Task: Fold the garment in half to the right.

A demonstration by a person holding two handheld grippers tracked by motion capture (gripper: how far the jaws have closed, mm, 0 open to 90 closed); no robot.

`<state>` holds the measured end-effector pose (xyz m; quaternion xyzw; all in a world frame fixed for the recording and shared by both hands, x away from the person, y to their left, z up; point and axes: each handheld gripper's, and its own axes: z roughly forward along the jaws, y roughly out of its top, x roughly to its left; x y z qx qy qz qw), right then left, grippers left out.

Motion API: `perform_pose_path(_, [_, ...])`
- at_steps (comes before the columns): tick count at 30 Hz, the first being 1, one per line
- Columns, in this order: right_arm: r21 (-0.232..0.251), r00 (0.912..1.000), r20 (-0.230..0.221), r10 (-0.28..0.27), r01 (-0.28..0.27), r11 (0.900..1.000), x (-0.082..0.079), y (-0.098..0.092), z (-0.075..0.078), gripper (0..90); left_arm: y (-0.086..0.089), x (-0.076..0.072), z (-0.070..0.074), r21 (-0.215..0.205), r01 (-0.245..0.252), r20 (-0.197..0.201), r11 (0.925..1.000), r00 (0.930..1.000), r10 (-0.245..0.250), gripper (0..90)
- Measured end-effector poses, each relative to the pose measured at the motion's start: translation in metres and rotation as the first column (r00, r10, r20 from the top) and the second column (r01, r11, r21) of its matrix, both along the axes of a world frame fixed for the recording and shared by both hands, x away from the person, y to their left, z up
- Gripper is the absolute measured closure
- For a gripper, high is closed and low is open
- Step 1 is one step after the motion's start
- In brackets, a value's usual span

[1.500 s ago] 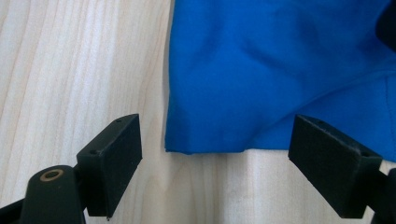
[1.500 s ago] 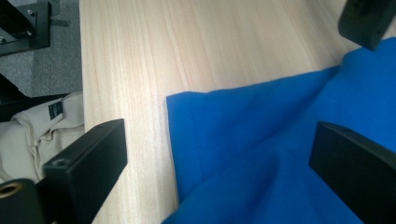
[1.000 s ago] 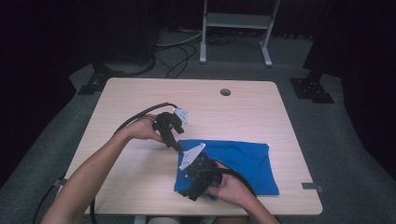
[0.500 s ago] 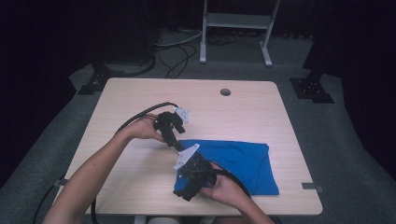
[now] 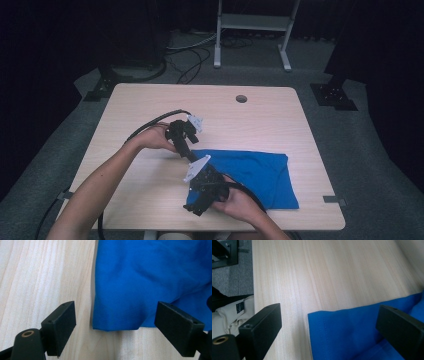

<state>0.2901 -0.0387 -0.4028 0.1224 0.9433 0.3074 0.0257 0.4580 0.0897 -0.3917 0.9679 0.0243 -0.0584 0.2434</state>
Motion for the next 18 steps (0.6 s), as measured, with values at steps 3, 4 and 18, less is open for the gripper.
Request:
perform_pose_path(3, [0.0,1.0,0.0,-0.002,0.002,1.0,0.0001,0.0003,-0.0003,6.4,0.0007,0.0008,0.0003,-0.002,-0.003,0.0,1.0,1.0,0.003,16.8])
perform_pose_path(4, [0.001,1.0,-0.002,-0.004,0.004,1.0,0.0003,0.0001,-0.0003,6.4,0.0009,0.0012,0.0003,-0.004,-0.002,-0.003,1.0,1.0,0.002,16.8])
perform_pose_path(18, [-0.012,0.9999,-0.012,0.004,-0.004,1.0,0.0026,-0.0012,-0.0018,12.6,0.0023,0.005,-0.0026,0.0,-0.01,-0.019,1.0,0.9998,0.009,17.3])
